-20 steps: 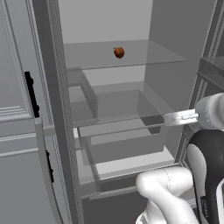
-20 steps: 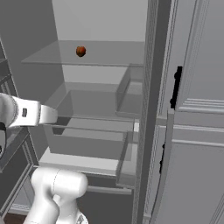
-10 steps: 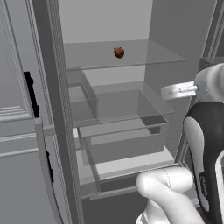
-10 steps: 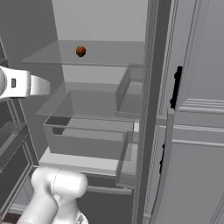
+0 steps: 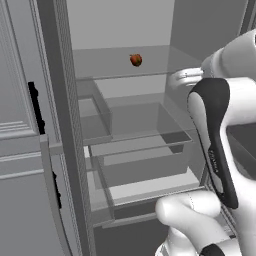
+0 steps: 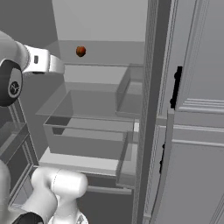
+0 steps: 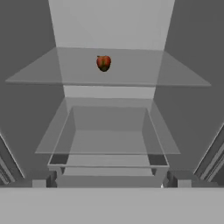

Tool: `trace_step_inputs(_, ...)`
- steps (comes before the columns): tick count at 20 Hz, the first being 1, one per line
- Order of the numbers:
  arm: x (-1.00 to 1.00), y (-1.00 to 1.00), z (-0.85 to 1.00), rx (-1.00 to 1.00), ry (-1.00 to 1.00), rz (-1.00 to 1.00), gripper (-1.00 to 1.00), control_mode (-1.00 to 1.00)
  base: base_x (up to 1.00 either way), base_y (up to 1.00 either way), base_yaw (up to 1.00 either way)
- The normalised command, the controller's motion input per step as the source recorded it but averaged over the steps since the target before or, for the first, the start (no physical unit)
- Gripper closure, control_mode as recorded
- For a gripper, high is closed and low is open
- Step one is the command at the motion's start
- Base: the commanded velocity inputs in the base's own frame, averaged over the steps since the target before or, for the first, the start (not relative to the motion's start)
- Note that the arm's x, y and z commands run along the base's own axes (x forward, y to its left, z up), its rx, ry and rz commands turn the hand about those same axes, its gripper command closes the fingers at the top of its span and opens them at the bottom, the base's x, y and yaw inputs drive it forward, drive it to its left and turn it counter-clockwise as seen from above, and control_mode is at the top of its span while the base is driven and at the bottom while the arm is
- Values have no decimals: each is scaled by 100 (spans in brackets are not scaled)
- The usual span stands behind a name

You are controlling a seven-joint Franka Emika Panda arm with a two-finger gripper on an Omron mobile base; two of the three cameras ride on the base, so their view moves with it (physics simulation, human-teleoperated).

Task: Place one bell pepper and one fish in each tupperware on the nearby counter, to pack two identical lunches.

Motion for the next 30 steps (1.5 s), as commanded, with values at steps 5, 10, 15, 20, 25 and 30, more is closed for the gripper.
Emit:
trace_step_inputs(5, 84, 5, 0, 0, 0, 0, -100, -100, 0, 0, 0)
trace_step_inputs(10, 83, 2, 0, 0, 3, 0, -100, -100, 0, 0, 0)
trace_step_inputs(15, 87, 9, 0, 0, 6, 0, -100, -100, 0, 0, 0)
trace_step_inputs(20, 80, 21, 0, 0, 3, 0, -100, -100, 0, 0, 0)
trace_step_inputs(25, 84, 5, -3, 0, 7, 0, -100, -100, 0, 0, 0)
trace_step_inputs(30, 82, 3, -14, 0, 8, 0, -100, -100, 0, 0, 0)
